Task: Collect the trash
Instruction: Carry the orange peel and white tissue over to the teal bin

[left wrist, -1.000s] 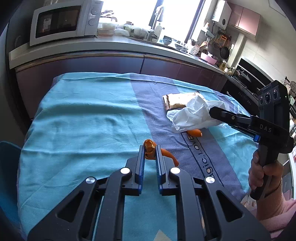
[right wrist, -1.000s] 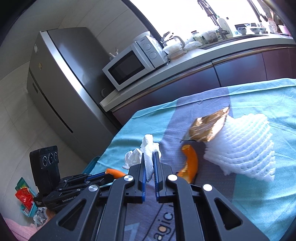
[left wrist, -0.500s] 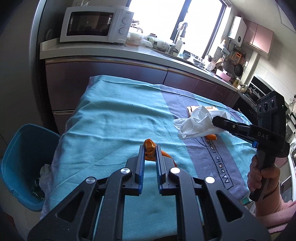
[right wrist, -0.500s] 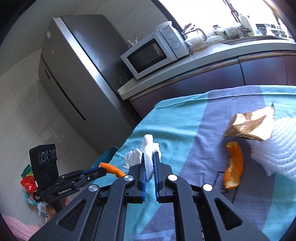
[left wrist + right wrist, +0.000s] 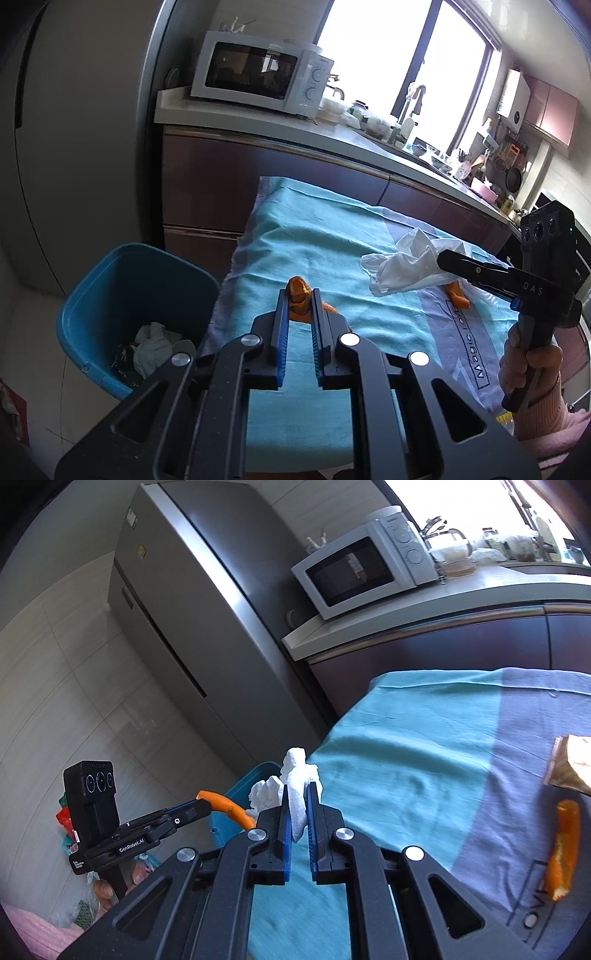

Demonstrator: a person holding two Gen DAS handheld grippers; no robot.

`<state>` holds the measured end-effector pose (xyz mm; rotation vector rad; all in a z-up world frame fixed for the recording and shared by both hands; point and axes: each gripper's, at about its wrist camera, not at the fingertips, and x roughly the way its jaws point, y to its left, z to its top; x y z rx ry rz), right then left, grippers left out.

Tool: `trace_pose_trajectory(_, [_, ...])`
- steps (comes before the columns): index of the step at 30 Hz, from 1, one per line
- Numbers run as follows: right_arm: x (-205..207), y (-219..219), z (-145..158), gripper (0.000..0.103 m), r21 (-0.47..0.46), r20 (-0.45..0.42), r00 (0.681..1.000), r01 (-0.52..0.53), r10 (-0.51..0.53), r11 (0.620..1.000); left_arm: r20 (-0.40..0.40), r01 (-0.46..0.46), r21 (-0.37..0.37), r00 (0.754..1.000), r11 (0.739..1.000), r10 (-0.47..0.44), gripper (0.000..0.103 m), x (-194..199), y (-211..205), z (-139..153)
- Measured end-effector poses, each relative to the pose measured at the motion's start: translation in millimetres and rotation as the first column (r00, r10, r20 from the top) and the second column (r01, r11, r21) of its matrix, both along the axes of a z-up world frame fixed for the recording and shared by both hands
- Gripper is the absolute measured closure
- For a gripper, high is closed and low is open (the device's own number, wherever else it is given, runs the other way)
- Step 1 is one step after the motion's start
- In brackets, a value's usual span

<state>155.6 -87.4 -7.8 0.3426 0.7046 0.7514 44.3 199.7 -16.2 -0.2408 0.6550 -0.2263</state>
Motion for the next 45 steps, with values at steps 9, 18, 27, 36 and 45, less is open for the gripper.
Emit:
trace_pose_trajectory(9, [15.1,54.4,5.6,0.097,-0.016,0.008,0.995,-0.104,0.104,0.994,0.023,-0.132,0.004,0.991,0.991,0.132,0.091,-9.9,56.3,8.3])
trace_pose_trajectory(18, [25.4,99.6,1.6,0.097,-0.05,-0.004,0.985,-0.171,0.171,0.984,-0.014,-0.24,-0.009,0.971,0.971,0.24,0.091,-14.6,107.1,-5.2])
trace_pose_trajectory(27, [36.8,140.7,-9.3,0.096,-0.106,-0.035,0.976,-0.216,0.214,0.971,-0.067,-0.296,0.005,0.953,0.955,0.295,0.091,-6.2,134.5,-26.2])
trace_pose_trajectory(36, [53.1,173.0,-30.1,0.096,-0.155,-0.089,0.971,-0.234,0.222,0.96,-0.119,-0.334,0.025,0.935,0.942,0.335,0.091,11.1,143.1,-50.9])
trace_pose_trajectory(45, [58.7,195.2,-47.0,0.095,-0.192,-0.129,0.965,-0.252,0.23,0.949,-0.164,-0.348,0.046,0.922,0.936,0.351,0.091,28.2,142.6,-72.9])
